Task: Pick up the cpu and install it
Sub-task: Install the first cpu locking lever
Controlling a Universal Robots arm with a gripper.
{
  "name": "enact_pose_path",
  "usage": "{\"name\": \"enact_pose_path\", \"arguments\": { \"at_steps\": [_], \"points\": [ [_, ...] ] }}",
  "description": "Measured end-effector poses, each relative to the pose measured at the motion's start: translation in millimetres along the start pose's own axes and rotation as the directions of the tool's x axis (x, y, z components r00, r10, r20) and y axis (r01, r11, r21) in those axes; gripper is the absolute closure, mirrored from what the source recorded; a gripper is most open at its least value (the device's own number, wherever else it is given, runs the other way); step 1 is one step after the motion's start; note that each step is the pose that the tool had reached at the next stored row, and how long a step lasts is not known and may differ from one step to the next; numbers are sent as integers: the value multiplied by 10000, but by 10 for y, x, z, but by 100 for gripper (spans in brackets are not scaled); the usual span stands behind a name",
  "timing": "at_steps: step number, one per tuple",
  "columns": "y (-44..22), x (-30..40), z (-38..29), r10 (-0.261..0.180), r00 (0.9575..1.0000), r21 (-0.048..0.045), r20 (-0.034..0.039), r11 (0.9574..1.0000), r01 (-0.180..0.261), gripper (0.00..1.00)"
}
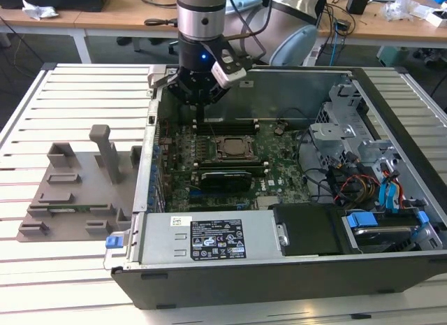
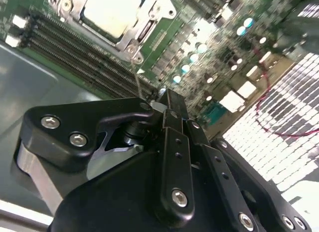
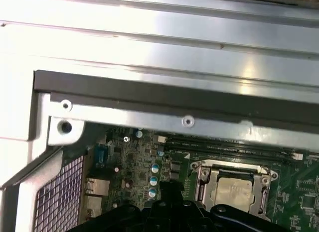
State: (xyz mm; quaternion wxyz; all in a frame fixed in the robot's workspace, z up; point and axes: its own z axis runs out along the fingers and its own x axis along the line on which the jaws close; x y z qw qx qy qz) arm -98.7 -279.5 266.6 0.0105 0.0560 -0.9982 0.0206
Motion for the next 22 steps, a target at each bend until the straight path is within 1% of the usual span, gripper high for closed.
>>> {"name": "enact_pose_path", "arguments": {
  "at_steps": [2,4,5,6,7,8,9,14,16,17,18,19,20,22],
  "points": [
    [36,-4,16,2,10000,1,-1,10000,-2,89],
    [42,-11,36,13,10000,1,-1,10000,-13,89],
    [40,-32,40,37,10000,0,-1,10000,-37,89],
    [24,-173,51,75,10000,-1,-6,10000,-75,89],
    [4,-360,57,77,10000,-3,-21,10000,-77,89],
    [-6,-447,60,75,10000,-4,-33,10000,-75,89],
    [-13,-509,61,73,10000,-5,-41,10000,-73,89],
    [-23,-604,75,139,9999,-17,-64,9999,-139,89],
    [-26,-631,83,161,9998,-57,-78,9999,-162,89],
    [-28,-647,90,156,9998,-200,-84,9997,-158,89],
    [-31,-647,98,154,9999,-305,-77,9994,-156,89],
    [-40,-645,105,152,9999,-349,-72,9993,-155,89],
    [-45,-636,114,154,9999,-367,-69,9992,-157,89],
    [-44,-593,139,151,9999,-374,-71,9992,-153,89]
  ]
}}
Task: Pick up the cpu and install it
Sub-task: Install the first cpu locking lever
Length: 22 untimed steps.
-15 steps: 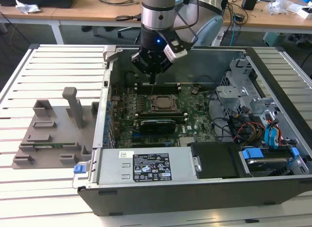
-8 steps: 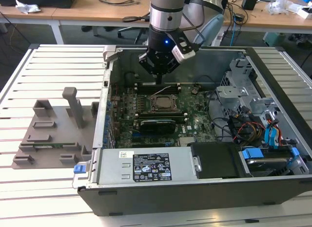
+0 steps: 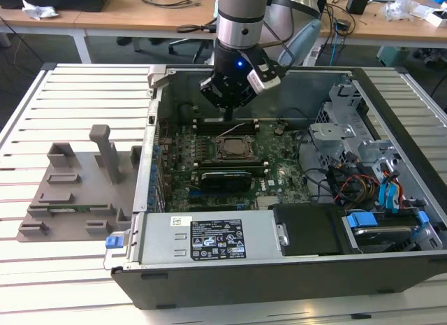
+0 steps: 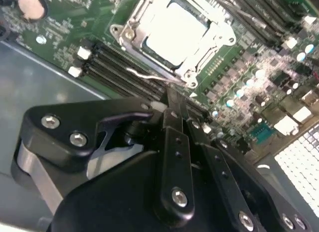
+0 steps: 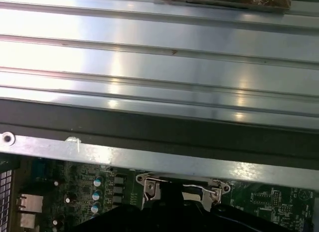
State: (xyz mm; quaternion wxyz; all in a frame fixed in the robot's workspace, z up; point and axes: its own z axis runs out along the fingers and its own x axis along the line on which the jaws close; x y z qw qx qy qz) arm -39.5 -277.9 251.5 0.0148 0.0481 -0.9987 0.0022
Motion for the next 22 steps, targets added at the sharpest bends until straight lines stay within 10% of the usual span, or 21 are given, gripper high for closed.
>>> {"name": "enact_pose_path", "arguments": {
  "at_steps": [14,22],
  "points": [
    [9,46,275,-2,10000,-86,0,10000,2,89],
    [19,-90,319,1,10000,-54,-35,10000,-1,89]
  ]
}}
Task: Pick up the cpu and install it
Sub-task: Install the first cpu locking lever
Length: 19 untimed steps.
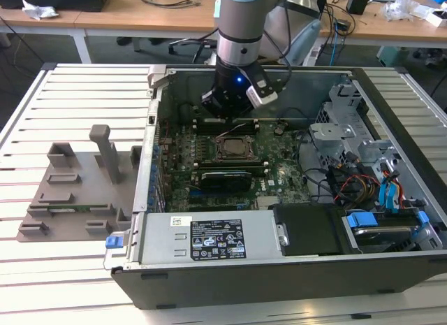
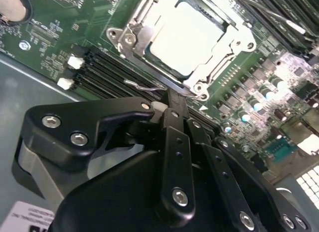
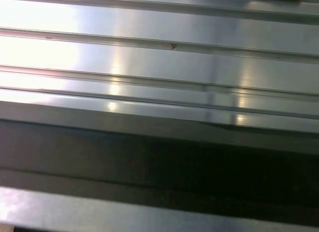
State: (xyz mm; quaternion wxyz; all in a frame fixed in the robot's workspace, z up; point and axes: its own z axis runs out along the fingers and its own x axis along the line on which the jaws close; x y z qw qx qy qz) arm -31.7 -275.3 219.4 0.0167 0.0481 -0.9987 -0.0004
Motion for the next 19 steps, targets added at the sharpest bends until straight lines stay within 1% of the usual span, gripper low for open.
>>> {"name": "enact_pose_path", "arguments": {
  "at_steps": [7,15,19],
  "points": [
    [-6,-94,53,0,10000,-4,-51,10000,0,89],
    [-13,-163,101,-1,10000,-5,-69,10000,1,89],
    [-15,-224,128,-1,10000,-8,-94,10000,1,89]
  ]
}}
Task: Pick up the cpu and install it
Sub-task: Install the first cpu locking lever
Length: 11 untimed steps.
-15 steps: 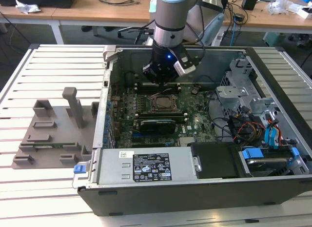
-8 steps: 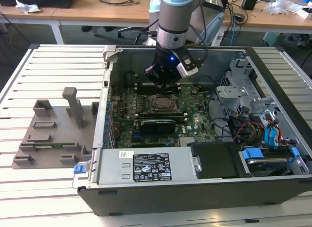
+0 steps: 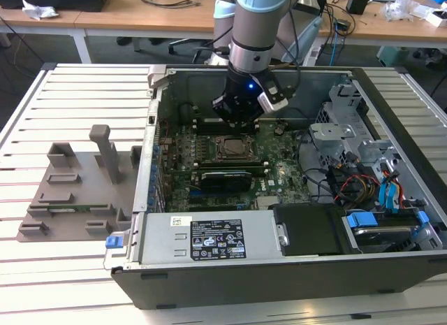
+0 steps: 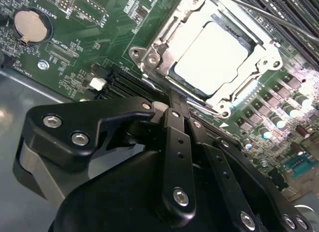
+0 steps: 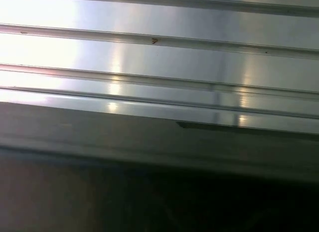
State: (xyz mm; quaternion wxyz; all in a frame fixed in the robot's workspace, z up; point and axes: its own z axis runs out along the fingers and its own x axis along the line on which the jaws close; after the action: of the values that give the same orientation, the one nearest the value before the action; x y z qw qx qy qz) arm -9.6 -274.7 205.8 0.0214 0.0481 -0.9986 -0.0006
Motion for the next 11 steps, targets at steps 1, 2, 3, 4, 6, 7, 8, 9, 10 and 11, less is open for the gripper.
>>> {"name": "enact_pose_path", "arguments": {
  "at_steps": [1,2,3,4,6,7,8,9,10,11],
  "points": [
    [0,-11,5,0,10000,-1,-5,10000,0,89],
    [0,-22,10,0,10000,0,-8,10000,0,89],
    [0,-32,15,0,10000,6,-13,10000,0,89],
    [-1,-39,17,2,10000,14,-15,10000,-2,89],
    [-2,-46,20,2,10000,27,-15,10000,-2,89],
    [-2,-49,21,2,10000,31,-15,10000,-2,89],
    [-3,-52,23,2,10000,33,-14,10000,-2,89],
    [-4,-53,24,3,10000,35,-14,10000,-3,89],
    [-5,-56,26,3,10000,44,-16,10000,-3,89],
    [-5,-58,29,4,10000,52,-17,10000,-4,89]
  ]
}}
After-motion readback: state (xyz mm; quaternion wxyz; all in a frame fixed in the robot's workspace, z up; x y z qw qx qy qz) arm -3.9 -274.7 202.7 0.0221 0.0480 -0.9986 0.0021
